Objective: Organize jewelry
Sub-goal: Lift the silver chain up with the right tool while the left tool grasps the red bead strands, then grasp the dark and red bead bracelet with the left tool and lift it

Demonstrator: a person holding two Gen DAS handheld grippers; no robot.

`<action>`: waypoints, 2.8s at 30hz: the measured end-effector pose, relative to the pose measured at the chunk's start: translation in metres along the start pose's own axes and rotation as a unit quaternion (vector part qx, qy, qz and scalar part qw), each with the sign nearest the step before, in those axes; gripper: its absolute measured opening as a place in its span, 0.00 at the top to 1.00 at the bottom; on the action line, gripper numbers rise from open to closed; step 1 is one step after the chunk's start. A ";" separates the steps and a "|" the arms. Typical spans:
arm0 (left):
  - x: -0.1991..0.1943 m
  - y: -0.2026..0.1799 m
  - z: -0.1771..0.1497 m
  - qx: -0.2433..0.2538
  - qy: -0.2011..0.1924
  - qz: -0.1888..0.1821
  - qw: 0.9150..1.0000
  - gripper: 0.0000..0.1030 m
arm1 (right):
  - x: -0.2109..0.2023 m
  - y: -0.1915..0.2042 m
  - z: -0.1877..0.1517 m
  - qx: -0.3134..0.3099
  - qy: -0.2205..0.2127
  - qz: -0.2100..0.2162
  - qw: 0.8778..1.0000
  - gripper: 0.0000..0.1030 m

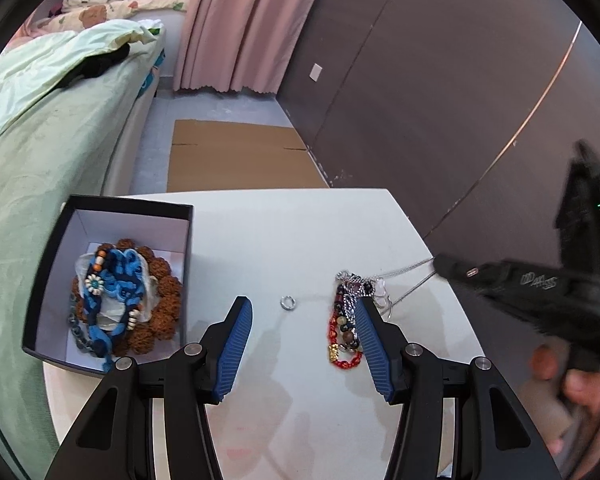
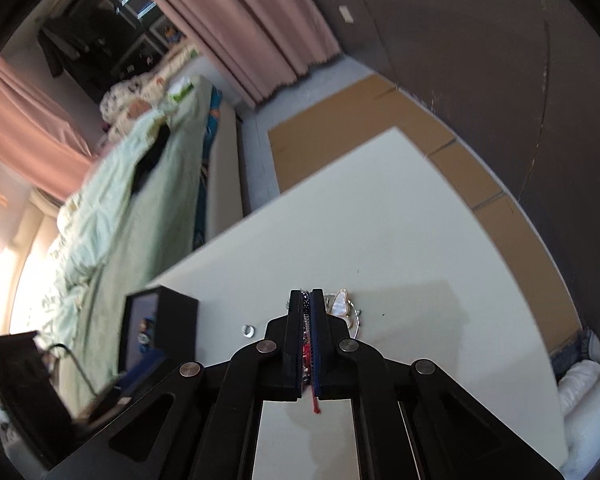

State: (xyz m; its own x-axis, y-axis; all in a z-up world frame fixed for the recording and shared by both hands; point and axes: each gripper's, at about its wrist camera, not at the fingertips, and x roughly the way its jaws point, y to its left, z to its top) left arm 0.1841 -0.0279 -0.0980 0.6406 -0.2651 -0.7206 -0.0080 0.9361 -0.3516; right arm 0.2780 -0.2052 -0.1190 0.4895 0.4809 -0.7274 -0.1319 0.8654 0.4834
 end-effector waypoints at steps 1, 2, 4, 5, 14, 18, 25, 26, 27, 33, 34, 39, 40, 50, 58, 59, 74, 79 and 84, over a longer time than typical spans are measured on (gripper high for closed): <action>0.002 -0.002 -0.001 0.002 0.002 0.000 1.000 0.46 | -0.005 0.000 0.001 0.003 -0.007 0.004 1.000 0.96; 0.004 -0.004 -0.002 0.005 0.004 -0.001 1.000 0.46 | -0.014 -0.001 0.001 0.007 -0.018 0.010 1.000 0.96; 0.010 -0.008 -0.003 0.010 0.009 -0.002 1.000 0.47 | -0.027 0.001 0.000 0.009 -0.035 0.020 0.999 0.96; 0.013 -0.009 -0.004 0.011 0.012 -0.003 1.000 0.48 | -0.036 0.001 0.000 0.010 -0.047 0.026 0.998 0.96; 0.045 -0.025 -0.018 0.027 0.050 -0.010 0.998 0.59 | -0.073 0.008 0.005 0.016 -0.108 0.069 0.992 0.96; 0.057 -0.032 -0.026 0.036 0.062 -0.006 0.997 0.63 | -0.092 0.013 0.007 0.024 -0.138 0.098 0.985 0.96; 0.068 -0.043 -0.025 0.051 0.049 -0.011 0.997 0.74 | -0.114 0.019 0.014 0.043 -0.177 0.152 0.971 0.96; 0.070 -0.045 -0.025 0.054 0.050 -0.011 0.997 0.75 | -0.118 0.019 0.014 0.045 -0.182 0.160 0.969 0.96; 0.073 -0.045 -0.025 0.056 0.052 -0.010 0.997 0.75 | -0.121 0.019 0.015 0.046 -0.186 0.165 0.967 0.96; 0.078 -0.048 -0.020 0.065 0.047 0.003 0.997 0.78 | -0.130 0.016 0.016 0.043 -0.202 0.180 0.962 0.96; 0.078 -0.049 -0.020 0.068 0.048 0.005 0.996 0.79 | -0.128 0.015 0.017 0.044 -0.201 0.179 0.962 0.96; 0.080 -0.052 -0.020 0.093 0.053 0.017 0.994 0.82 | -0.122 0.009 0.018 0.050 -0.194 0.176 0.964 0.96; 0.080 -0.052 -0.019 0.095 0.055 0.018 0.994 0.83 | -0.121 0.010 0.018 0.051 -0.193 0.174 0.964 0.96; 0.069 -0.032 -0.012 0.076 0.057 0.031 0.995 0.94 | -0.123 0.013 0.012 0.047 -0.189 0.166 0.967 0.96; 0.021 -0.034 0.007 0.064 0.000 -0.015 0.998 0.94 | -0.129 0.018 0.010 0.037 -0.193 0.179 0.964 0.96; 0.014 -0.035 0.008 0.062 -0.006 -0.020 0.998 0.94 | -0.130 0.019 0.011 0.034 -0.195 0.184 0.963 0.96; -0.044 -0.012 0.028 0.029 -0.059 -0.043 0.997 1.00 | -0.181 0.091 0.009 -0.053 -0.239 0.217 0.945 0.96; -0.024 -0.011 0.022 0.019 0.004 -0.045 0.999 1.00 | -0.204 0.113 0.014 -0.077 -0.257 0.210 0.940 0.96; -0.001 -0.007 0.014 -0.005 0.041 -0.038 0.998 0.97 | -0.219 0.125 0.017 -0.092 -0.271 0.214 0.934 0.96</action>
State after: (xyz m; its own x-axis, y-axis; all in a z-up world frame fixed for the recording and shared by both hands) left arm 0.1945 -0.0310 -0.0861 0.5752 -0.3538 -0.7375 0.0310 0.9104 -0.4125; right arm 0.1690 -0.2047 0.1085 0.7163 0.6892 -0.1092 -0.5369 0.6444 0.5445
